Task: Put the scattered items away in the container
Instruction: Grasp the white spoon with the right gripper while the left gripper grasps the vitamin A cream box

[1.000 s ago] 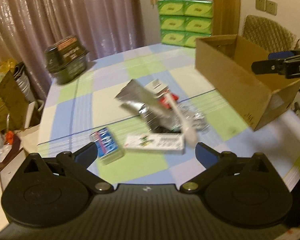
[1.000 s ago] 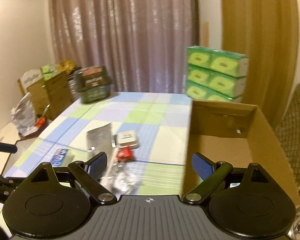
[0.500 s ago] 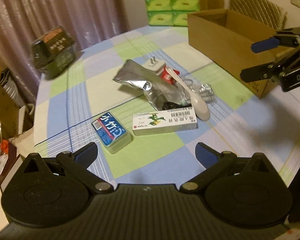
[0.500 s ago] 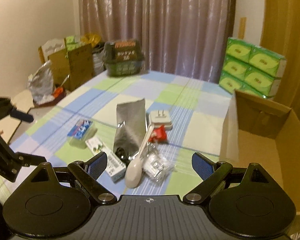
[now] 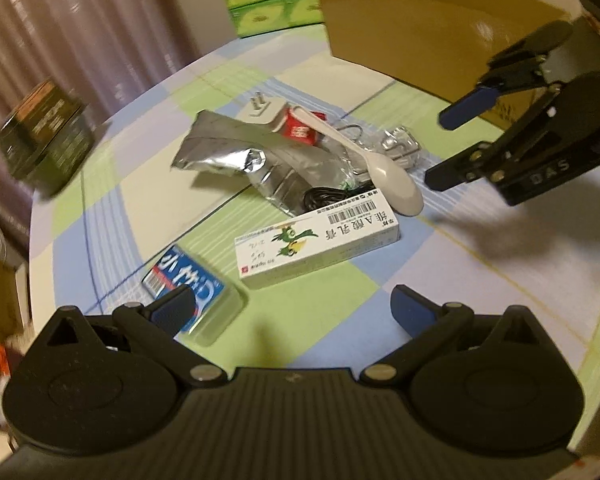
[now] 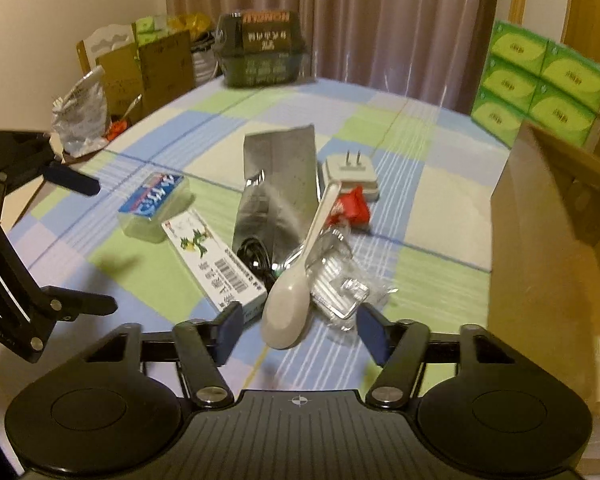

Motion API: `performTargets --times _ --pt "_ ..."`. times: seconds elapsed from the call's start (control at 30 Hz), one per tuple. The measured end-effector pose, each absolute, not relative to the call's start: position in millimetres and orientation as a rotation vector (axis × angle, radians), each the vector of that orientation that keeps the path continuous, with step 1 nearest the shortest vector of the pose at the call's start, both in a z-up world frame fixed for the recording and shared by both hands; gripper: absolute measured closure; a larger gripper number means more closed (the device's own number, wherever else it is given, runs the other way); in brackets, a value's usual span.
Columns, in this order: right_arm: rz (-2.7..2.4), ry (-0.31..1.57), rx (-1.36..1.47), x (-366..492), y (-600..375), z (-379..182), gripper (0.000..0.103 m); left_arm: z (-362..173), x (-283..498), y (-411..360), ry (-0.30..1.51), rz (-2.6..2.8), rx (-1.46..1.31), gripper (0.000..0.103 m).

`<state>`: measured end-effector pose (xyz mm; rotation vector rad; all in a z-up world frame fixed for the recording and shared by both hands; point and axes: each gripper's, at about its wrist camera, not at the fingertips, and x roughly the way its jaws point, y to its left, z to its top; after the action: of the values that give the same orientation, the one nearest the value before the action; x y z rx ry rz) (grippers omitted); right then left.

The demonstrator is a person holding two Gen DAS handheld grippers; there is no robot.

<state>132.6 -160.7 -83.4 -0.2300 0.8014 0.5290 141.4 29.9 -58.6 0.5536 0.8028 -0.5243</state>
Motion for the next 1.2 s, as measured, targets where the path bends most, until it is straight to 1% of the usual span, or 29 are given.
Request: performTargets --times 0.1,0.27,0.63,0.7,0.73,0.83,0.9,0.97,1.03,1.1,1.2 --pt "0.521 0.811 -0.212 136.3 -158.0 -93.9 0.049 -67.7 147.4 24.2 0.789 -0.57 0.606 0.001" --pt "0.495 0.82 -0.17 144.5 -155.6 -106.1 0.058 -79.9 157.1 20.1 0.775 -0.623 0.641 0.001" --pt "0.457 0.825 -0.155 162.4 -145.9 -120.3 0.059 -93.5 173.4 14.4 0.754 -0.685 0.679 0.001" --pt "0.454 0.822 -0.156 164.9 -146.4 -120.6 0.063 -94.6 176.5 11.9 0.748 -0.701 0.695 0.001" --pt "0.457 0.821 -0.159 165.7 -146.7 -120.5 0.073 -95.3 178.2 10.6 0.748 -0.709 0.705 0.001" --pt "0.459 0.817 -0.171 165.5 -149.4 -119.3 0.075 -97.3 183.7 6.2 0.745 -0.733 0.736 0.001" --pt "0.457 0.815 -0.171 164.3 -153.9 -118.3 0.075 -98.8 188.3 3.7 0.753 -0.743 0.75 0.003" --pt "0.451 0.813 -0.168 161.3 -159.0 -116.7 0.075 -100.3 193.6 2.5 0.77 -0.755 0.748 0.008" --pt "0.444 0.815 -0.162 157.8 -165.3 -115.4 0.075 -102.2 199.5 1.6 0.787 -0.763 0.737 0.011" --pt "0.438 0.819 -0.155 155.0 -170.2 -114.4 0.075 -102.7 205.1 1.0 0.806 -0.77 0.714 0.012" --pt "0.432 0.828 -0.149 150.0 -178.1 -113.9 0.075 -100.5 208.4 -1.7 0.83 -0.758 0.706 0.02"
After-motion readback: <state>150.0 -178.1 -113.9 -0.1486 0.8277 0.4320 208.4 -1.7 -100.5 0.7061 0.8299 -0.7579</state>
